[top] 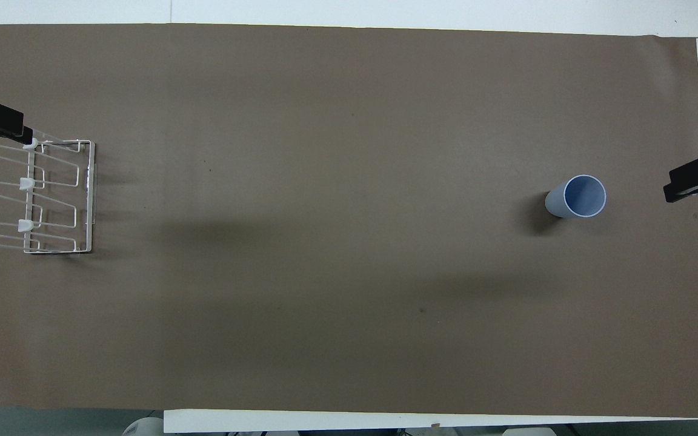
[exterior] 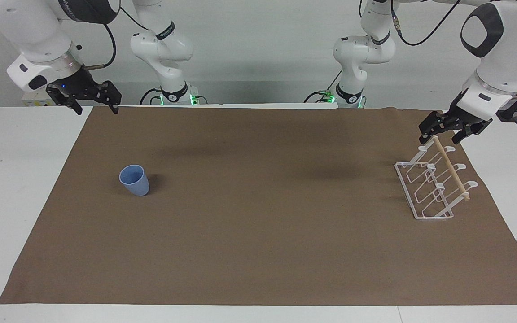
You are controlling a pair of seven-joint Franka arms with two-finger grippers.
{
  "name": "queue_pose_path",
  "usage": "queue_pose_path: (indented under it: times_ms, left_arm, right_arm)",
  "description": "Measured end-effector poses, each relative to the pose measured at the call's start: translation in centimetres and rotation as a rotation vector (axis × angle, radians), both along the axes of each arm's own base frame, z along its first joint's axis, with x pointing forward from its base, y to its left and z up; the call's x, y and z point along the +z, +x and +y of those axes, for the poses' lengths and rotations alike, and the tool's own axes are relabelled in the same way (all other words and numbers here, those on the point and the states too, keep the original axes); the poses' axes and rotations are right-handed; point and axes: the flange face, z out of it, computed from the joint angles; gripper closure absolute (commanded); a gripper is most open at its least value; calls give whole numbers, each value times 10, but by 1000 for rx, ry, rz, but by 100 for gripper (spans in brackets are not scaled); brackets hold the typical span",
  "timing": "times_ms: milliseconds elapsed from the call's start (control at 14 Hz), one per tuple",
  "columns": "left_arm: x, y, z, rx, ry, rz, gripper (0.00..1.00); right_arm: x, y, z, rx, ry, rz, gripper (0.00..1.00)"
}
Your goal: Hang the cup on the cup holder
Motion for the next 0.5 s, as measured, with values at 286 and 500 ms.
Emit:
queue_pose_path:
  times_ms: [286, 500]
  left_arm:
    - [0, 0, 0, 0, 0, 0, 0]
    - [0, 0, 0, 0, 0, 0, 0]
  right_arm:
    - [0, 0, -1, -2, 0, -1, 0]
    - [-27, 12, -18, -27, 0, -94, 0]
